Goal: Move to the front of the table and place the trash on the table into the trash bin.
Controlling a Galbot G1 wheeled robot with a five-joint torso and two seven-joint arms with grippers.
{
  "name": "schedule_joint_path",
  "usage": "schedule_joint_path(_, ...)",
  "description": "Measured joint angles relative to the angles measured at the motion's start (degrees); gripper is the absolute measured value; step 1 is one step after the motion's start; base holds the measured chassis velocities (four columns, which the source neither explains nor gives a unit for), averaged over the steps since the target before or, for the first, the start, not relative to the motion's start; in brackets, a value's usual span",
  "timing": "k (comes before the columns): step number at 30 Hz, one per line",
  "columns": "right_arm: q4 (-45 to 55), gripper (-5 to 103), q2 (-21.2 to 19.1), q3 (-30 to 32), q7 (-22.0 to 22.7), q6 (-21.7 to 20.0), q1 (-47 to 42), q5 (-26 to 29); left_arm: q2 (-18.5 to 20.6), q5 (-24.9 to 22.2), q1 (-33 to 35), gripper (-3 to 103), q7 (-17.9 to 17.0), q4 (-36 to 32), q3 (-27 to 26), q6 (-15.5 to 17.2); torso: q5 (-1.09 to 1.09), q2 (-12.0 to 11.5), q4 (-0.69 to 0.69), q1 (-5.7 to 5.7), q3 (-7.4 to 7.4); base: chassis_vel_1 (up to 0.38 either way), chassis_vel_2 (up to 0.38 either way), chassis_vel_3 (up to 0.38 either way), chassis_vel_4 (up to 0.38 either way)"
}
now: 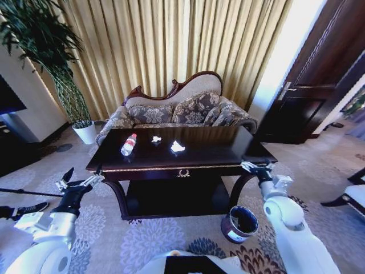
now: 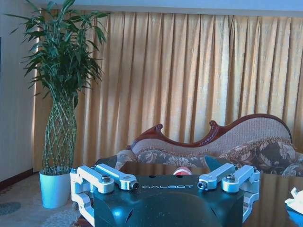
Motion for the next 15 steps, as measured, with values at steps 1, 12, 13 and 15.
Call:
schedule_joint_path(1, 2.10, 100, -0.01, -0.64, 0.00, -0.36, -0.55, 0.52, -0.01, 0.02, 0.09, 100, 0.02, 0.00, -0.01, 0.01, 0.00, 0.00, 0.00, 0.00, 0.00, 0.000, 0.000, 0.000, 0.000)
schedule_joint_path(12, 8.06, 100, -1.60, -0.43, -0.41, -3.87, -2.00, 4.72, -0.06, 0.30, -0.14, 100, 0.09, 0.00, 0.18, -0.06, 0.01, 0.00, 0.00, 0.00, 0.00, 0.000, 0.000, 0.000, 0.000)
schedule_joint_path(13, 7.97, 100, -1.61, -0.29, -0.42, -3.87, -2.02, 4.81, 0.00, 0.32, -0.25, 100, 0.10, 0.00, 0.25, -0.05, 0.01, 0.00, 0.00, 0.00, 0.00, 0.000, 0.000, 0.000, 0.000)
schedule_joint_path(15, 7.90, 100, -1.61, -0.27, -0.44, -3.86, -2.04, 4.83, 0.02, 0.32, -0.29, 100, 0.11, 0.00, 0.30, -0.05, 0.01, 0.00, 0.00, 0.00, 0.00, 0.000, 0.000, 0.000, 0.000)
